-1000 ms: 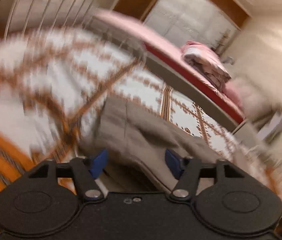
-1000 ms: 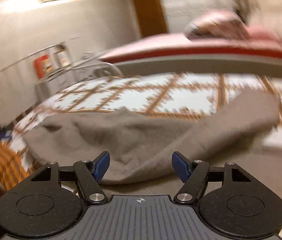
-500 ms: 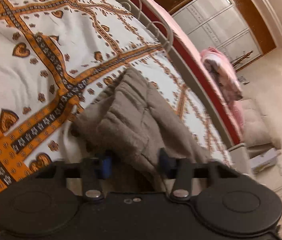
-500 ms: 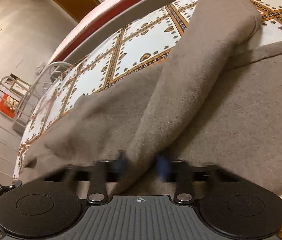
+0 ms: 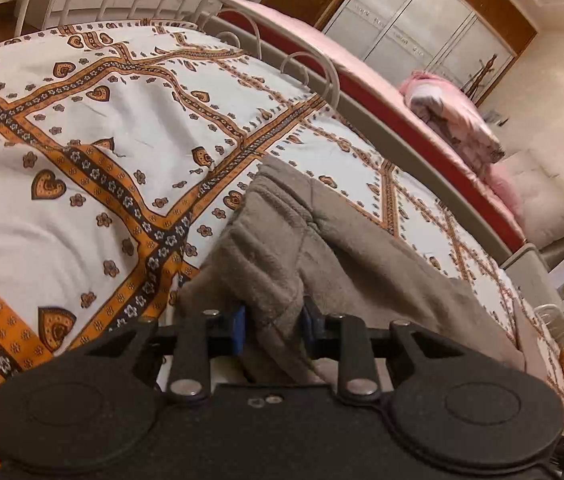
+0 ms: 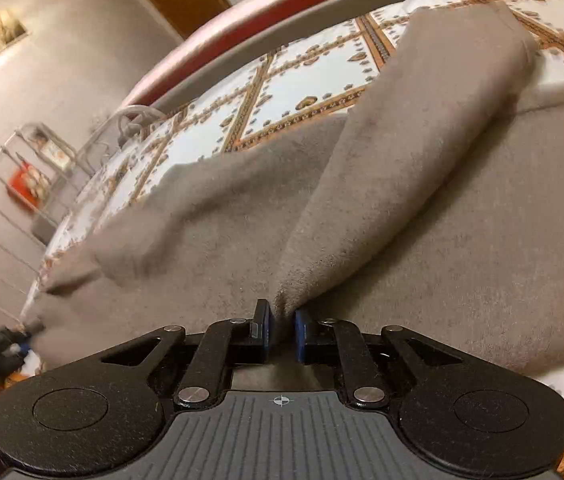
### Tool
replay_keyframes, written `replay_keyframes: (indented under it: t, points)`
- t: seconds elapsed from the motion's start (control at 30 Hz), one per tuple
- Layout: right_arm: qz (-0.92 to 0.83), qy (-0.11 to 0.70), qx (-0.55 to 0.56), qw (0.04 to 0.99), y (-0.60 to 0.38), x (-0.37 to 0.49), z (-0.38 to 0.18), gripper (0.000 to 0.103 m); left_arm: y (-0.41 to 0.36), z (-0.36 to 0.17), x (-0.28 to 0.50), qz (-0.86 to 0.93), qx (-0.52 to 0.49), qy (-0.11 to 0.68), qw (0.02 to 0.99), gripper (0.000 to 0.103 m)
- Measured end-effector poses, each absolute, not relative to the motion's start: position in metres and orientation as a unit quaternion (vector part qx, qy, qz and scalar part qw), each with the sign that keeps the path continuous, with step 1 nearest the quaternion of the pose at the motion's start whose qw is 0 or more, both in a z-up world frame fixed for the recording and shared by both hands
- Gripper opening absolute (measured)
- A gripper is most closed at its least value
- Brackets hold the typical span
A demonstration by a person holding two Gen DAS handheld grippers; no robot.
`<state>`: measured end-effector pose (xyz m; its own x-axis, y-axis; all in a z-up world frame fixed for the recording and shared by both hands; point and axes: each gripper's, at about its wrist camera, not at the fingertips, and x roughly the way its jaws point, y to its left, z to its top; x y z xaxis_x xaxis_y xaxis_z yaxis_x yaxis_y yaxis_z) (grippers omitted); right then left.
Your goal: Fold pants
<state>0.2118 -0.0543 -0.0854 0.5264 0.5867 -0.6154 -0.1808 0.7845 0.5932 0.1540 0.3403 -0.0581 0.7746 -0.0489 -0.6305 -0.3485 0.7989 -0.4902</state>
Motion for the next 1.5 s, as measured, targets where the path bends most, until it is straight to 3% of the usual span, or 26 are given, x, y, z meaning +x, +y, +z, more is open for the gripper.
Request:
replay_keyframes:
  t: [0.1,0.2,0.27,0.47,0.5,0.53,0.6,0.7,0.77,0.83,0.9,0.97,1.0,1.03,1.07,1.2,1.3,1.37,1.47,1.5]
  points:
    - [0.229,0.423,0.242,0.842,-0.063,0.203,-0.084,0.013,0.337,-0.056,0.147,0.078,-0.288,0.326,0.897,0.018]
    - [0.233,0.433,0.248,0.835,-0.066,0.203,-0.083,0.013,0.335,-0.052,0.143,0.08,-0.272,0.333,0.899,0.024]
    - [0.229,0.432,0.255,0.834,-0.073,0.198,-0.076,0.023,0.336,-0.044,0.141,0.091,-0.273,0.345,0.893,0.032]
    - [0.219,0.358,0.197,0.886,-0.09,0.193,-0.023,0.024,0.32,0.006,0.132,0.103,-0.234,0.308,0.916,0.032]
    - [0.211,0.359,0.188,0.89,-0.091,0.2,-0.02,0.024,0.312,0.01,0.14,0.094,-0.234,0.308,0.917,0.037]
    - [0.206,0.363,0.184,0.89,-0.08,0.21,-0.019,0.024,0.301,0.011,0.152,0.087,-0.229,0.313,0.917,0.051]
    - [0.179,0.381,0.165,0.892,-0.069,0.235,-0.021,0.024,0.283,0.003,0.175,0.1,-0.217,0.33,0.913,0.068]
    - [0.151,0.409,0.142,0.888,-0.038,0.267,-0.023,0.025,0.266,-0.021,0.195,0.124,-0.222,0.35,0.902,0.06]
    - [0.142,0.43,0.128,0.882,-0.029,0.28,-0.028,0.033,0.259,-0.037,0.195,0.141,-0.208,0.355,0.9,0.059]
    - [0.128,0.447,0.103,0.879,-0.016,0.293,-0.032,0.063,0.254,-0.037,0.198,0.144,-0.18,0.36,0.904,0.063]
    - [0.123,0.457,0.068,0.878,-0.006,0.295,-0.041,0.067,0.25,-0.036,0.199,0.144,-0.153,0.36,0.909,0.067]
    - [0.116,0.465,0.042,0.877,-0.003,0.299,-0.053,0.06,0.245,-0.038,0.201,0.137,-0.135,0.367,0.91,0.072]
    - [0.113,0.46,0.029,0.88,-0.005,0.296,-0.056,0.042,0.243,-0.039,0.202,0.133,-0.129,0.369,0.911,0.076]
    - [0.117,0.453,0.03,0.883,-0.008,0.294,-0.055,0.014,0.242,-0.04,0.203,0.129,-0.124,0.371,0.911,0.078]
    - [0.124,0.451,0.05,0.883,-0.017,0.29,-0.052,0.003,0.242,-0.041,0.203,0.127,-0.123,0.372,0.911,0.078]
    - [0.117,0.439,0.128,0.881,-0.082,0.241,-0.04,0.004,0.244,-0.041,0.201,0.119,-0.129,0.372,0.911,0.078]
    - [0.102,0.483,0.177,0.851,-0.129,0.201,-0.071,0.001,0.243,-0.04,0.202,0.117,-0.129,0.374,0.911,0.078]
    - [0.094,0.462,0.208,0.857,-0.147,0.185,-0.068,0.0,0.245,-0.04,0.202,0.118,-0.134,0.372,0.911,0.078]
    - [0.104,0.397,0.161,0.898,-0.139,0.184,-0.034,0.004,0.247,-0.039,0.202,0.12,-0.142,0.37,0.91,0.078]
    - [0.111,0.386,0.132,0.906,-0.129,0.19,-0.024,0.013,0.246,-0.039,0.202,0.122,-0.143,0.369,0.91,0.078]
